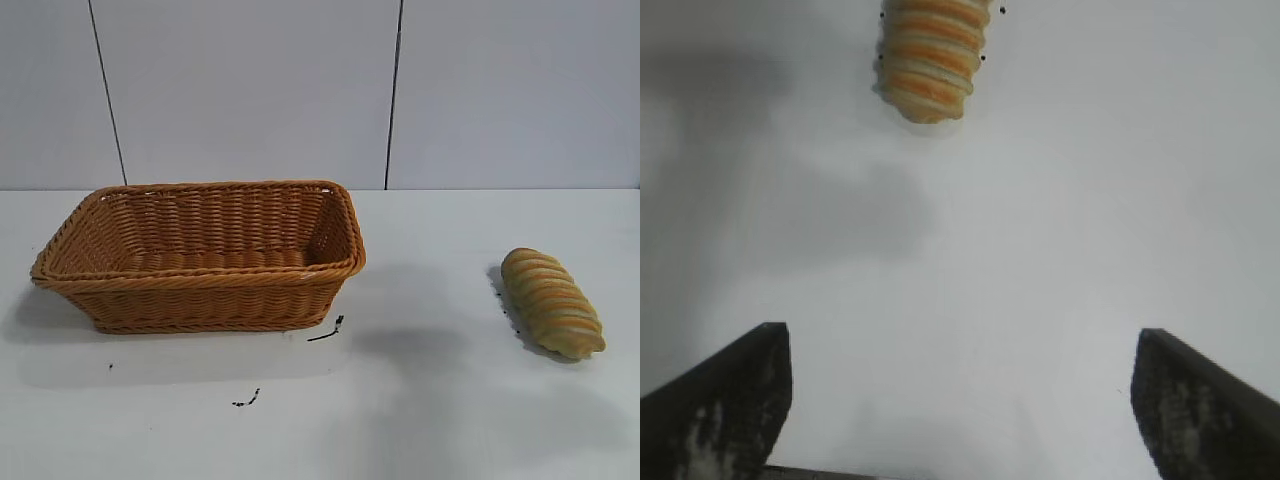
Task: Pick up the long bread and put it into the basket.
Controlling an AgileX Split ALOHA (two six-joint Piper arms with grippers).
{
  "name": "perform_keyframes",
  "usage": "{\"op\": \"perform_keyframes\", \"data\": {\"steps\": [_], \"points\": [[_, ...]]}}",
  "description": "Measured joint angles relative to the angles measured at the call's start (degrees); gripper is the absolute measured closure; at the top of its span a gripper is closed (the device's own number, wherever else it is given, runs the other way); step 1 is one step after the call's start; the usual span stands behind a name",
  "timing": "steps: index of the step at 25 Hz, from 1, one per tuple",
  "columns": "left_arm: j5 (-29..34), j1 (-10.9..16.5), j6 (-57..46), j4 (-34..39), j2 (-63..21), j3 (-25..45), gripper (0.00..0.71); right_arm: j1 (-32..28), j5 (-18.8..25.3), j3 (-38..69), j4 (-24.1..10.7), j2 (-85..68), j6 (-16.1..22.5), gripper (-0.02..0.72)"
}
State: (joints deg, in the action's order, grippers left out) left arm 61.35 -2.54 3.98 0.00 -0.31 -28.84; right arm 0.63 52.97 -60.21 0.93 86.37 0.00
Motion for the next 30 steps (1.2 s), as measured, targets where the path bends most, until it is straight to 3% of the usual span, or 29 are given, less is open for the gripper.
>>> {"op": "perform_keyframes", "data": {"steps": [13,18,22,30], "points": [[0.00,0.00,0.00,0.00,0.00,0.00,0.014,1.40,-2.59,-13.13,-0.16,18.93,-0.39,0.074],[0.00,0.00,0.00,0.00,0.00,0.00,0.014,3.86,-5.92,-13.57,-0.15,23.10,0.00,0.074],[0.00,0.00,0.00,0.00,0.00,0.00,0.014,3.73,-9.54,-13.59,-0.33,26.39,2.72,0.074],[0.00,0.00,0.00,0.00,0.00,0.00,0.014,3.70,-15.55,-13.88,-0.33,32.05,2.98,0.074]]}}
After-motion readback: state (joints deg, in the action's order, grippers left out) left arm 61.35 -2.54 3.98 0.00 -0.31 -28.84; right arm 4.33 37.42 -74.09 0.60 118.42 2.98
